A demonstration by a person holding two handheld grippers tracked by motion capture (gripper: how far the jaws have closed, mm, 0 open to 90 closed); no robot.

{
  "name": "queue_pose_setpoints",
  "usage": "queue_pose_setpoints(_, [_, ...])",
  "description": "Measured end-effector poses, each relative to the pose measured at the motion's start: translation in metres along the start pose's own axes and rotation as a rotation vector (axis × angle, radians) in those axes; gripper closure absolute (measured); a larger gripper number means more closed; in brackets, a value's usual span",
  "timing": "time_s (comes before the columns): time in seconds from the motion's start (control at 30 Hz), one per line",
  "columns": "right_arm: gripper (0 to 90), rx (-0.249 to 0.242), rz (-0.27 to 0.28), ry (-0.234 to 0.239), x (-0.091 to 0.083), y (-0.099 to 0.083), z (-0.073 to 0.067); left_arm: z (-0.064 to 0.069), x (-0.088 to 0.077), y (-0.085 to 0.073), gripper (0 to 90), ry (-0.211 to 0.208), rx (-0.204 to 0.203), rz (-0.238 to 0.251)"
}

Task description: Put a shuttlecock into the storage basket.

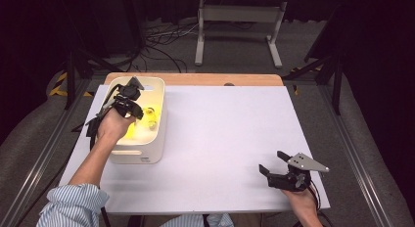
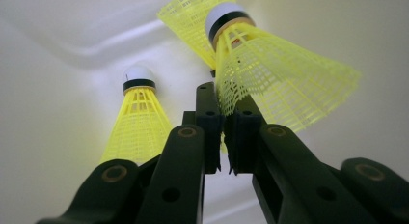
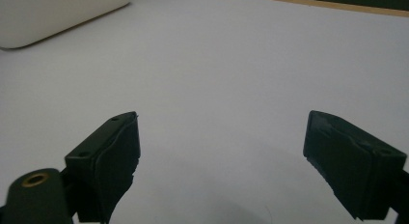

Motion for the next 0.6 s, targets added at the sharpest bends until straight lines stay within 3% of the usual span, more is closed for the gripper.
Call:
queue_pose_setpoints(0.37, [13.3, -0.001, -0.003, -0.001, 0.0, 0.0, 0.0, 0.003, -0.009, 0.0, 57.1, -0.022, -0.004, 0.019])
queue_pose_setpoints(0.6, [13.3, -0.002, -0.004, 0.0, 0.0, 0.0, -0.001, 0.005, -0.02, 0.004, 49.1, -0.02, -0.005, 0.055])
Point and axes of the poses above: each handheld gripper's, and its own axes: x roughly forward along the jaws, y roughly out of its top, z roughly to its right, the point moved 5 cm from there along x, roughly forward along the jaws, and after that the axes turned 13 degrees about y, right-handed, at the moved point
